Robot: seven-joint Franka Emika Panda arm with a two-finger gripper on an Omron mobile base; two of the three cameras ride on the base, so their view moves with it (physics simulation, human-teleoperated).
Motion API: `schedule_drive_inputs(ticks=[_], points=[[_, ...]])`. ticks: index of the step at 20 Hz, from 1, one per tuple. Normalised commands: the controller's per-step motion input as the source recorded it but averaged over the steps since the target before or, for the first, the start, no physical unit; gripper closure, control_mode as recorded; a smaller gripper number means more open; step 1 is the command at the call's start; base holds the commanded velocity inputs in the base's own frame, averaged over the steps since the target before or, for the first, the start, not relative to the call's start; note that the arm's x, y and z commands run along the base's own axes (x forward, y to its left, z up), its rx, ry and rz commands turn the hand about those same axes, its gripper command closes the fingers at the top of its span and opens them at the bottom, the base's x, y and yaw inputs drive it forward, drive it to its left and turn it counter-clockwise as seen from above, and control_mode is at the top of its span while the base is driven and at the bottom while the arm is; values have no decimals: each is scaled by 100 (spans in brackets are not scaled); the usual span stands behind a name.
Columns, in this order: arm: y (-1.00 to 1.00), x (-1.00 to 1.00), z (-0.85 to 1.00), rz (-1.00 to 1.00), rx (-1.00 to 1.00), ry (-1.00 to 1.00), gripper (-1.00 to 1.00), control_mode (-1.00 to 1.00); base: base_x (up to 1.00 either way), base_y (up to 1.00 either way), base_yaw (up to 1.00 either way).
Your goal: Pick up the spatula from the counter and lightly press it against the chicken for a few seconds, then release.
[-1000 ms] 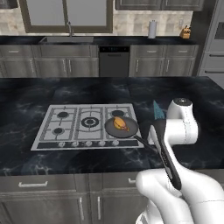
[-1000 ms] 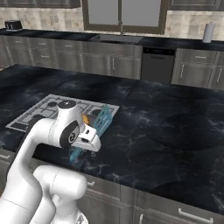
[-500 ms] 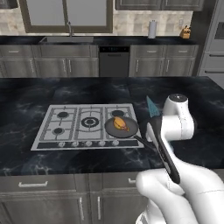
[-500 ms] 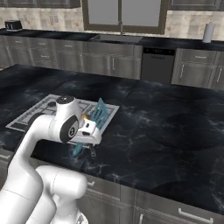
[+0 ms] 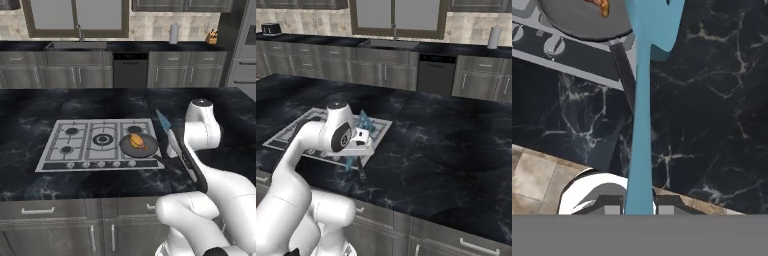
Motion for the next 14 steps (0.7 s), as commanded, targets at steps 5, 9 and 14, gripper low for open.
schedule_drive_inputs(ticks=[5,9,14], points=[[-11,32,14,17,0,0,100,-100,0,0,0],[-2,35,0,17,0,3,100,-100,0,0,0],[0,27,0,14,0,0,100,-100,0,0,0]])
